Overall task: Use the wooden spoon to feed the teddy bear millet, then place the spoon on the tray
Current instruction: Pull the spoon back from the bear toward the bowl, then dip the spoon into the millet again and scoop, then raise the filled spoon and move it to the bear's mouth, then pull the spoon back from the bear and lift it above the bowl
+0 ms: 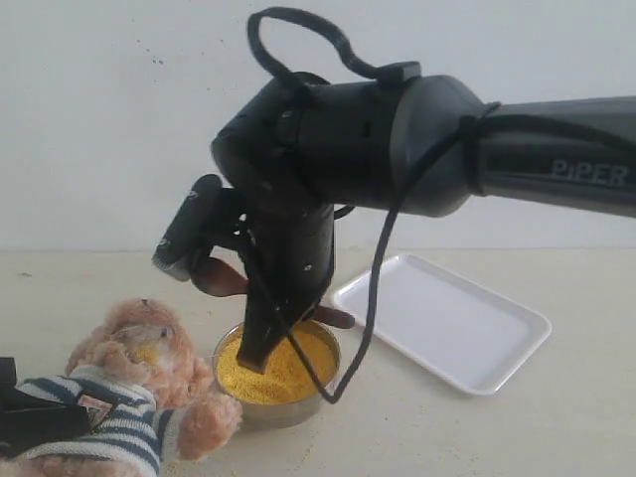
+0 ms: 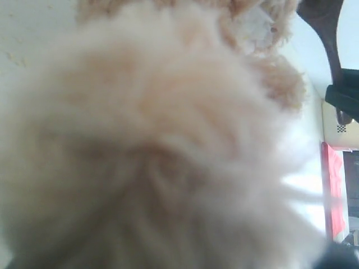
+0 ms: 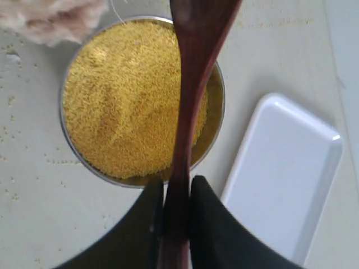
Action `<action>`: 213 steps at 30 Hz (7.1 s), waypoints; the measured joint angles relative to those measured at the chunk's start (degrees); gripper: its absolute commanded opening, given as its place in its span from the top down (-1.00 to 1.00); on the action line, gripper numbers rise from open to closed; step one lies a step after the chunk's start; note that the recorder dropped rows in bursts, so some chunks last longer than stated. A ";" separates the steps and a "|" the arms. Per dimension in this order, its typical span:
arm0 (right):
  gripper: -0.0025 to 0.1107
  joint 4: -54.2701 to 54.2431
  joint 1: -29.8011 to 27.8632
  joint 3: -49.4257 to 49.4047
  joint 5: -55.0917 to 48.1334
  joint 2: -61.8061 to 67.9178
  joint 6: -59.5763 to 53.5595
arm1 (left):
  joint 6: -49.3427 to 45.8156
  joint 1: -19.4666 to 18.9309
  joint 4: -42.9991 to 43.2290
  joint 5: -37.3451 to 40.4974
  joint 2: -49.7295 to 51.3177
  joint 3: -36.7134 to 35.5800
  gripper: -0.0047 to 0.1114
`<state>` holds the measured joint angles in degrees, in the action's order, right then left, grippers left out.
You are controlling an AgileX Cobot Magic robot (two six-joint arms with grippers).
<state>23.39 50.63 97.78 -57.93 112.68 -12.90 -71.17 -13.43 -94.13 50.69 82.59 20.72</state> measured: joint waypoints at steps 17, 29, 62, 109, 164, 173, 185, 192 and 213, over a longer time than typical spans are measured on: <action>0.96 -12.15 -7.70 0.00 -4.35 1.58 -14.23 | -0.70 0.00 -1.69 0.00 0.00 0.00 0.85; 0.96 -10.53 -7.75 -0.13 -6.99 5.90 -12.50 | -0.83 0.00 -1.69 0.00 0.00 0.00 0.85; 0.96 -18.07 -8.05 -0.13 -7.24 8.76 -13.40 | -0.94 0.00 -1.69 0.00 0.00 0.00 0.85; 0.96 -23.39 -12.64 -0.13 -9.88 6.63 -11.94 | -2.58 0.00 -1.69 0.00 0.00 0.00 0.85; 0.96 -56.41 -16.44 -0.13 -11.86 -2.07 -15.82 | -3.01 0.00 1.71 0.22 0.00 0.00 0.85; 0.96 -47.15 -7.06 -0.13 -11.76 -2.07 -16.77 | -3.01 0.00 1.71 0.34 0.00 0.00 0.85; 0.96 -39.72 -4.93 -0.13 -3.05 -1.31 -14.94 | -3.01 0.00 1.92 0.45 0.00 0.00 0.85; 0.96 -26.09 -1.50 -0.13 -3.21 -0.41 -12.05 | -3.01 0.00 1.92 0.45 0.00 0.00 0.85; 0.96 4.69 9.96 -0.13 -5.11 -0.28 0.21 | -3.01 0.00 1.92 0.45 0.00 0.00 0.85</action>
<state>28.07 60.60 97.65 -63.04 112.40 -12.69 -74.18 -13.43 -92.20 51.15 82.59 20.72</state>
